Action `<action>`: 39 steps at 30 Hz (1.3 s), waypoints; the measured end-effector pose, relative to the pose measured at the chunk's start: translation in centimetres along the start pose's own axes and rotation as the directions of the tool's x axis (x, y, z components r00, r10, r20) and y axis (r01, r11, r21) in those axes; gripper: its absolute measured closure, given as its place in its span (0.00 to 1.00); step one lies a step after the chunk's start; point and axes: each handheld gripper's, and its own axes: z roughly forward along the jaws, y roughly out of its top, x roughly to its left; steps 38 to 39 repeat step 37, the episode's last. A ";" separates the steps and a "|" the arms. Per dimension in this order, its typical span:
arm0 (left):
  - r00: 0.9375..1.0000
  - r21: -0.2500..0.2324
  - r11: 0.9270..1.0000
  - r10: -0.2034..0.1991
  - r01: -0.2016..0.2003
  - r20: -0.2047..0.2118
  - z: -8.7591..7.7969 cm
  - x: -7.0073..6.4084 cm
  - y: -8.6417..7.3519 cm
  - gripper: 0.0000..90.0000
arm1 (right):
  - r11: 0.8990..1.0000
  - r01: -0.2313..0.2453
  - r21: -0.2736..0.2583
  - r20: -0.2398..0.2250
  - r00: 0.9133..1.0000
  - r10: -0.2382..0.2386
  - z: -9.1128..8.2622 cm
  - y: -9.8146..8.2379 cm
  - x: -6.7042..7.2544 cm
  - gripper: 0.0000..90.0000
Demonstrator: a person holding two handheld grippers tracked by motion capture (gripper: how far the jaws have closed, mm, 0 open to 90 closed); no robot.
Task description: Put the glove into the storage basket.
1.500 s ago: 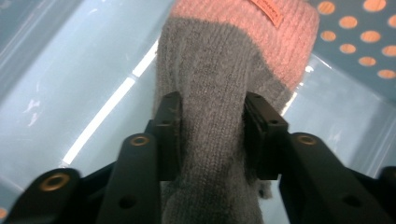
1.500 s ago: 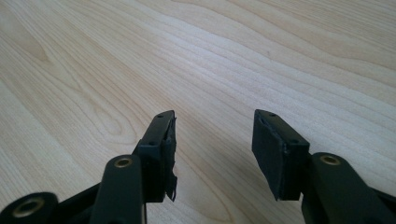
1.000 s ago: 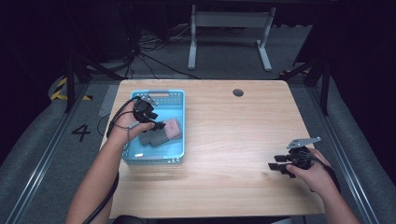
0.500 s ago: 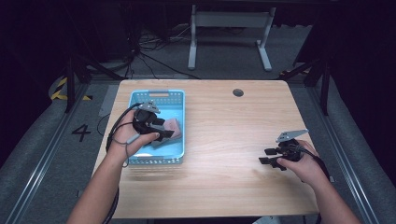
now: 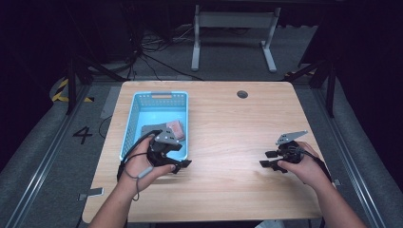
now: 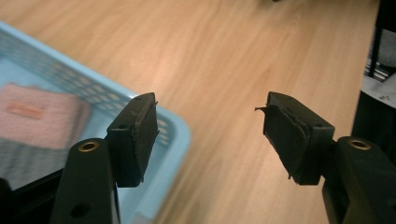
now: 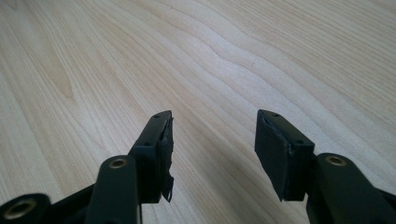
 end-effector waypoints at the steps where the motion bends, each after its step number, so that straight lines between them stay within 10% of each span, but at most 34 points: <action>1: 1.000 -0.001 1.000 0.003 -0.003 0.012 0.4 -0.4 -0.2 0.40 | 1.000 0.001 0.001 -0.001 1.000 -0.001 0.1 0.0 0.0 0.53; 17: 0.991 0.002 1.000 0.029 -0.029 0.134 8.3 -3.4 -4.6 0.38 | 1.000 0.005 0.016 0.005 1.000 -0.005 0.4 -0.7 0.0 0.51; 26: 0.999 0.075 0.997 0.001 -0.003 0.032 9.8 -3.9 -5.3 0.36 | 0.999 0.015 0.031 0.025 1.000 -0.016 0.9 -0.9 -0.1 0.51; 39: 0.999 0.030 0.999 0.026 -0.027 0.029 9.7 -4.1 -5.2 0.36 | 0.999 0.027 0.022 0.047 0.999 -0.028 1.0 -1.1 -0.1 0.49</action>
